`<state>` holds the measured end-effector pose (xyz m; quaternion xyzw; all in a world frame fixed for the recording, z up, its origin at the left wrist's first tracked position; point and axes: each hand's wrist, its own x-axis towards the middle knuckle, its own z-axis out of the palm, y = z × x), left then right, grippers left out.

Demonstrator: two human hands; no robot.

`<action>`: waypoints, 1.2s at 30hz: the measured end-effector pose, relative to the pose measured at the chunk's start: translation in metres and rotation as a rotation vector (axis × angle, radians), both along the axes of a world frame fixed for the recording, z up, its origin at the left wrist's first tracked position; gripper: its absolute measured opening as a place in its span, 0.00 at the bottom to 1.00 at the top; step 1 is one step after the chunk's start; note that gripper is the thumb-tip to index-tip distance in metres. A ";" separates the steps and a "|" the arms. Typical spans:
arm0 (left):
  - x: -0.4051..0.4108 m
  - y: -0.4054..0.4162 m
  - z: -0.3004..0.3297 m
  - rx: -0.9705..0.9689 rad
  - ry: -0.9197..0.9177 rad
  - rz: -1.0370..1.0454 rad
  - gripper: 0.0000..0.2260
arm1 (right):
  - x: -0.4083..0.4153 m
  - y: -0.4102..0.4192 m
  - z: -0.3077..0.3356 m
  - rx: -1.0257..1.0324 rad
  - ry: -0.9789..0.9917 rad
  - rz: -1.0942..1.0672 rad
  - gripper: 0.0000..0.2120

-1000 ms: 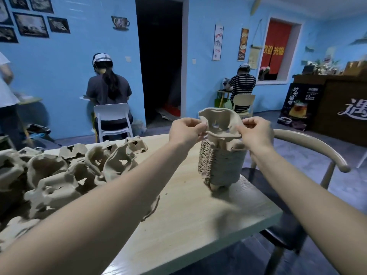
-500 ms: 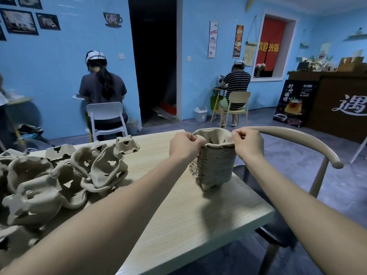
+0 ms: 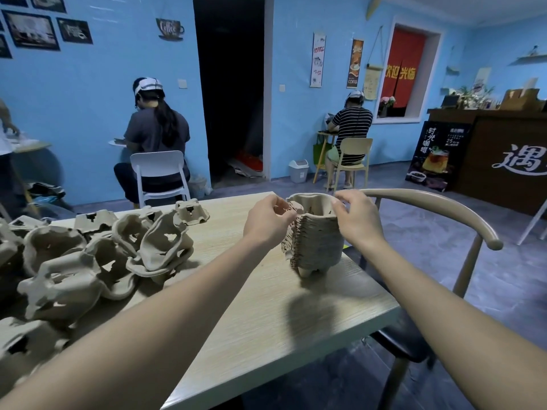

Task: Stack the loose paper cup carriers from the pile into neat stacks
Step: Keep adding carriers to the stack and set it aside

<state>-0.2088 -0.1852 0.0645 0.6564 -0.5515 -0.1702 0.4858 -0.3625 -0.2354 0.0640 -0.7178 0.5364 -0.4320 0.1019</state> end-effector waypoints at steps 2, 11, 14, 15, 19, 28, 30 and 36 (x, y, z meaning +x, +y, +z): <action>0.008 0.011 -0.004 -0.026 -0.080 -0.007 0.08 | 0.008 0.010 0.001 -0.061 0.023 0.043 0.14; 0.072 0.078 -0.054 0.038 -0.335 0.070 0.09 | 0.070 0.067 -0.040 -0.142 0.065 0.289 0.11; 0.095 0.096 -0.073 0.065 -0.373 0.132 0.10 | 0.089 0.077 -0.067 -0.051 0.068 0.358 0.11; 0.102 0.101 -0.078 0.064 -0.389 0.155 0.10 | 0.095 0.080 -0.074 -0.014 0.073 0.369 0.12; 0.121 0.117 -0.093 0.057 -0.477 0.229 0.15 | 0.116 0.087 -0.099 0.106 0.116 0.389 0.14; 0.133 0.126 -0.119 0.046 -0.436 0.195 0.23 | 0.129 0.090 -0.129 0.175 0.163 0.385 0.17; 0.131 0.127 -0.124 -0.005 -0.385 0.166 0.23 | 0.129 0.090 -0.130 0.182 0.142 0.400 0.18; 0.129 0.129 -0.130 -0.093 -0.353 0.037 0.19 | 0.129 0.089 -0.130 0.206 0.087 0.408 0.18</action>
